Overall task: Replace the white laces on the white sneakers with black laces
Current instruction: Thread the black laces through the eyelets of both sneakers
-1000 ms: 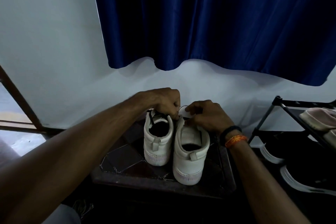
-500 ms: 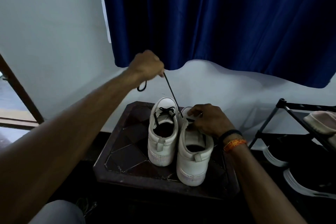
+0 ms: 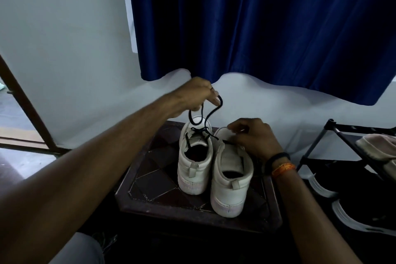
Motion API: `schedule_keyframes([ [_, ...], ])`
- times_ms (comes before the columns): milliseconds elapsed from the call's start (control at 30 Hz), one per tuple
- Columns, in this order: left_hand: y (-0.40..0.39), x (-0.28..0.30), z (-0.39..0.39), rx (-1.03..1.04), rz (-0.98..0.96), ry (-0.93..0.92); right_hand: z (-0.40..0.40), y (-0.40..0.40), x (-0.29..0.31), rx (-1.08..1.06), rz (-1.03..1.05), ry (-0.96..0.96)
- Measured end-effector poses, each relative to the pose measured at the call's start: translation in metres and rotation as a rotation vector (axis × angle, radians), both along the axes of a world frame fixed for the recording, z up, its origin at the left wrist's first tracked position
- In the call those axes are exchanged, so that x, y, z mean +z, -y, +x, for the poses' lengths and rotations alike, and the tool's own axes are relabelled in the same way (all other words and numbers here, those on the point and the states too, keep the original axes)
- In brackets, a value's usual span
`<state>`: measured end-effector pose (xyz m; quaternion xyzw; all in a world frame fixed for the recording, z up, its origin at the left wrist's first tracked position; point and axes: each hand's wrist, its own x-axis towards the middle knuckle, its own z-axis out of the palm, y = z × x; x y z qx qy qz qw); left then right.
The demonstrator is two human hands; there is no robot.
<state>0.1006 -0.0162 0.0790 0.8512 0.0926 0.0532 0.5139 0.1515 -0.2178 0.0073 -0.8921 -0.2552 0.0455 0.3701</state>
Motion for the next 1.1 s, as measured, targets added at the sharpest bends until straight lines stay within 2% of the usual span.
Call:
schedule_keyframes([
  [100,0.008,0.001,0.004,-0.048,-0.041,0.025,0.004,0.011,0.029,-0.023,0.034,-0.019],
  [200,0.013,0.015,0.007,-0.042,0.068,0.097,0.004,0.016,0.061,-0.02,0.068,-0.005],
  [333,0.025,0.03,0.003,-0.103,0.117,0.116,-0.003,0.01,0.096,-0.025,0.258,-0.063],
  [500,0.042,0.041,-0.003,-0.185,-0.108,0.079,-0.01,0.004,0.126,0.013,0.479,-0.14],
  [633,0.042,0.054,-0.008,-0.194,-0.195,0.115,-0.017,0.008,0.139,0.109,0.419,-0.06],
  [767,0.037,0.062,-0.011,-0.201,-0.052,0.1,-0.026,0.014,0.145,0.163,0.247,-0.055],
  [867,0.035,0.065,-0.015,-0.202,0.017,0.082,-0.033,0.017,0.144,0.118,0.094,-0.024],
  [967,0.035,0.07,-0.02,-0.224,0.072,0.064,-0.04,0.02,0.141,0.097,0.1,-0.146],
  [1100,0.037,0.074,-0.025,-0.273,0.14,0.025,-0.046,0.023,0.136,0.179,0.173,-0.303],
])
